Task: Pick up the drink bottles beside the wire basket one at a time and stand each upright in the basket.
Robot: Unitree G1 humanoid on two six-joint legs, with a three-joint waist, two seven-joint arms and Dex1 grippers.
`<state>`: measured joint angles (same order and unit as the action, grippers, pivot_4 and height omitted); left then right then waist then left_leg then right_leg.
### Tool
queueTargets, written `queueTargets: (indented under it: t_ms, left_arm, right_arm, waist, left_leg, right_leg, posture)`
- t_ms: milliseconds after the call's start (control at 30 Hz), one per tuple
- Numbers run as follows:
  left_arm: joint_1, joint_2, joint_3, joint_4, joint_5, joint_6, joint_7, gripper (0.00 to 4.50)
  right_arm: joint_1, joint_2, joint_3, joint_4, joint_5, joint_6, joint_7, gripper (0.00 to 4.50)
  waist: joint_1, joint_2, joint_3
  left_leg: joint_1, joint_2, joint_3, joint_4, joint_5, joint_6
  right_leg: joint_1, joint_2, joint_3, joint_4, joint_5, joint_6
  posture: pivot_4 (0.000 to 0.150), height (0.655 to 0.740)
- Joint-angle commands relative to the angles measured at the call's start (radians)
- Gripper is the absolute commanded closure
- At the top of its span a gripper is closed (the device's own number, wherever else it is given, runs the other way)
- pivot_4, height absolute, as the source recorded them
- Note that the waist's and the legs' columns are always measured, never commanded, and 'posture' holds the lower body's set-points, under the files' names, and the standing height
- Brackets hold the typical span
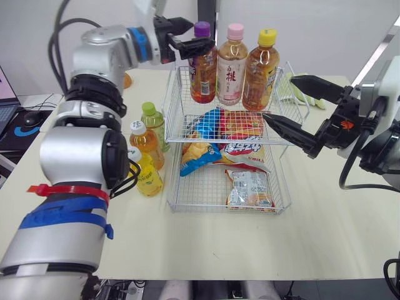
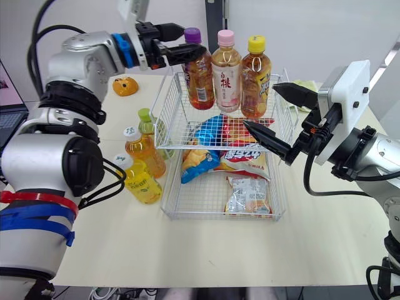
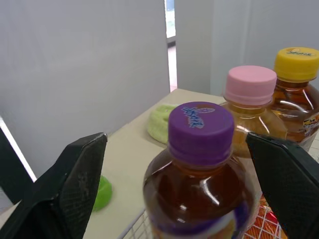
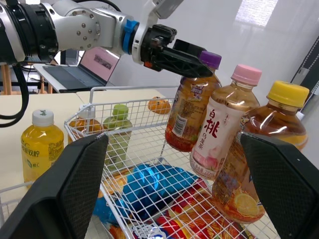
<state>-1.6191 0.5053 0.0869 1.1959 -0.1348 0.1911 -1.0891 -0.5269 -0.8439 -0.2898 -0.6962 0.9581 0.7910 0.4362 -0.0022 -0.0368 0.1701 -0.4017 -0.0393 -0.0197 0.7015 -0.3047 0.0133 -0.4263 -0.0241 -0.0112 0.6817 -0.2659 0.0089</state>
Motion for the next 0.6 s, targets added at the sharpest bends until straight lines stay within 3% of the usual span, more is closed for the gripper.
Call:
queueTargets:
  t_ms: [33, 333, 600]
  left_arm:
    - [-0.033, 0.075, 0.037, -0.05, -0.02, 0.017, -0.018, 0.04]
    - [-0.024, 0.253, 0.113, -0.086, -0.04, 0.001, 0.046, 0.04]
    - [0.211, 0.382, 0.216, -0.209, -0.08, -0.067, 0.133, 0.04]
  right_arm:
    - [-0.02, -0.017, -0.006, 0.001, -0.013, -0.028, 0.024, 0.0]
    - [-0.041, -0.025, 0.004, 0.046, -0.043, -0.051, 0.09, 0.0]
    - [-0.068, -0.026, 0.034, 0.109, -0.071, -0.084, 0.185, 0.0]
  waist:
    - [0.0, 0.0, 0.0]
    - [0.0, 0.0, 0.0]
    - [0.0, 0.001, -0.001]
  left_leg:
    - [0.0, 0.0, 0.0, 0.0, 0.0, 0.0]
    - [0.0, 0.0, 0.0, 0.0, 0.0, 0.0]
    - [0.002, 0.0, 0.0, 0.0, 0.0, 0.0]
  right_leg:
    - [0.0, 0.0, 0.0, 0.0, 0.0, 0.0]
    - [0.0, 0.0, 0.0, 0.0, 0.0, 0.0]
    - [0.001, 0.0, 0.0, 0.001, 0.0, 0.0]
  posture:
    - [0.15, 0.74]
    - [0.15, 0.74]
    - [0.15, 0.74]
